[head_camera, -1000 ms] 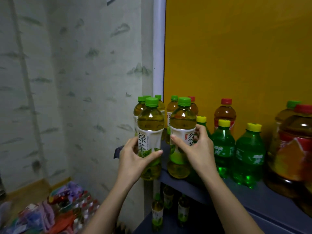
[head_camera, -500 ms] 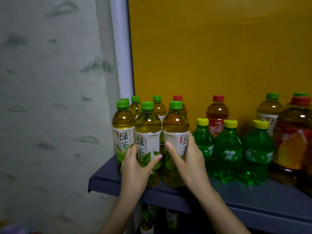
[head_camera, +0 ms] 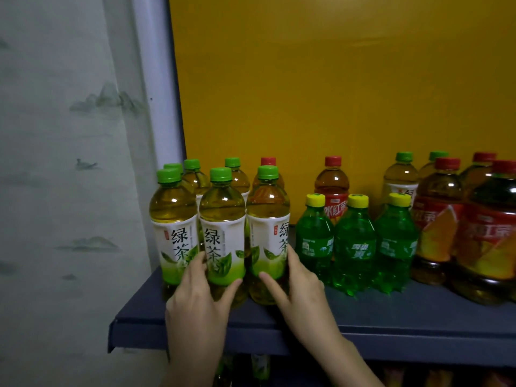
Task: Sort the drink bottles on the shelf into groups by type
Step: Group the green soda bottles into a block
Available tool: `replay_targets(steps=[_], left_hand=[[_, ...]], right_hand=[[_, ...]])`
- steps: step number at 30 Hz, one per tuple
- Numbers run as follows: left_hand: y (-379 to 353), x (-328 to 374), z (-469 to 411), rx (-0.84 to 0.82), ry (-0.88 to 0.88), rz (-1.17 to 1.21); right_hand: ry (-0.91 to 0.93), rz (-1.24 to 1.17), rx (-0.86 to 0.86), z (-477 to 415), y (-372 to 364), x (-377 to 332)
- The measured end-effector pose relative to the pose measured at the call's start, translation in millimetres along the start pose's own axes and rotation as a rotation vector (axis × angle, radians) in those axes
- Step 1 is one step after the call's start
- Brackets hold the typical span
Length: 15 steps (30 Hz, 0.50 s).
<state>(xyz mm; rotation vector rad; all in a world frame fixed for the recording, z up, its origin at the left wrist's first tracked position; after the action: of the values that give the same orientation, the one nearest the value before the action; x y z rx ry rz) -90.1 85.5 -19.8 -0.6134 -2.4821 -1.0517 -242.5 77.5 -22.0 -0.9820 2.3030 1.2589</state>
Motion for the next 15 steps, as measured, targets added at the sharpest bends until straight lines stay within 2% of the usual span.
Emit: replay_targets(steps=[2, 10, 15], left_hand=[[-1.7, 4.1, -2.1, -0.005, 0.038, 0.022], [-20.0, 6.9, -7.0, 0.002, -0.011, -0.065], [-28.8, 7.5, -2.0, 0.005, 0.000, -0.055]], right_hand=[[-0.020, 0.012, 0.011, -4.0, -5.4, 1.1], [-0.019, 0.014, 0.042, -16.6, -11.4, -0.1], [-0.031, -0.005, 0.001, -16.0, -7.8, 0.9]])
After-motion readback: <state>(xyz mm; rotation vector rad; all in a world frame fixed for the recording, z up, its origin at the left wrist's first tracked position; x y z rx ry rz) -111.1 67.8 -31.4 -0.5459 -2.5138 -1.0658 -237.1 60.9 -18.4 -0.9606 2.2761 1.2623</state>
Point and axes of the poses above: each hand's wrist, its own z-axis away from the middle knuckle, its own y-axis out of the back of the hand, x = y × z, the point moved 2 cm from there along -z, towards the middle knuckle, and after that the axes turned 3 degrees about -x, right-handed, at the moved point
